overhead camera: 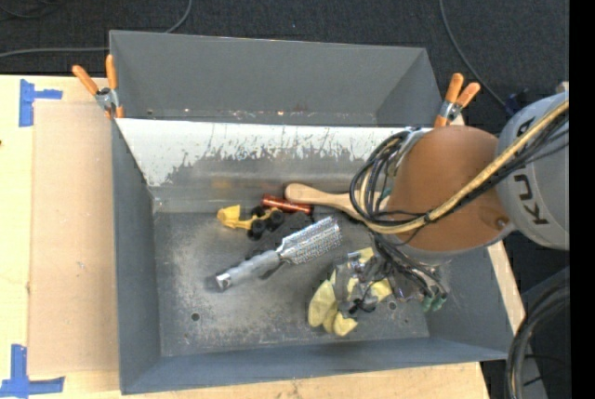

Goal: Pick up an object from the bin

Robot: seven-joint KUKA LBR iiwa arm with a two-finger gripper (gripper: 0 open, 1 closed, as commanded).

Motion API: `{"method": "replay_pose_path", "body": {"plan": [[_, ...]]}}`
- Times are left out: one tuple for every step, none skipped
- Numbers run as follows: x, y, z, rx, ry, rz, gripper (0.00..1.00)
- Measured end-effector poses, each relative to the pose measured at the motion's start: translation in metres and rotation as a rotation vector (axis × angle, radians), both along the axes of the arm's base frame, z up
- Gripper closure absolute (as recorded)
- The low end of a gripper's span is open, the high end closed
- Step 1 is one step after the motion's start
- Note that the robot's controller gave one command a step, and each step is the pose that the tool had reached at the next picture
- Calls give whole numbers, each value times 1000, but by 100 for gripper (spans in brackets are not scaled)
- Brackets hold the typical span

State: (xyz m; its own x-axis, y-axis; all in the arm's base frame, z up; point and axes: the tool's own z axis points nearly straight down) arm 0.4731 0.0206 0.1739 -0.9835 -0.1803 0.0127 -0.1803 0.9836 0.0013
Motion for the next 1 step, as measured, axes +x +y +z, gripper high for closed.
{"method": "replay_pose_path", "body": {"plan": [[13,-3,51,-1,1,-53,100]]}}
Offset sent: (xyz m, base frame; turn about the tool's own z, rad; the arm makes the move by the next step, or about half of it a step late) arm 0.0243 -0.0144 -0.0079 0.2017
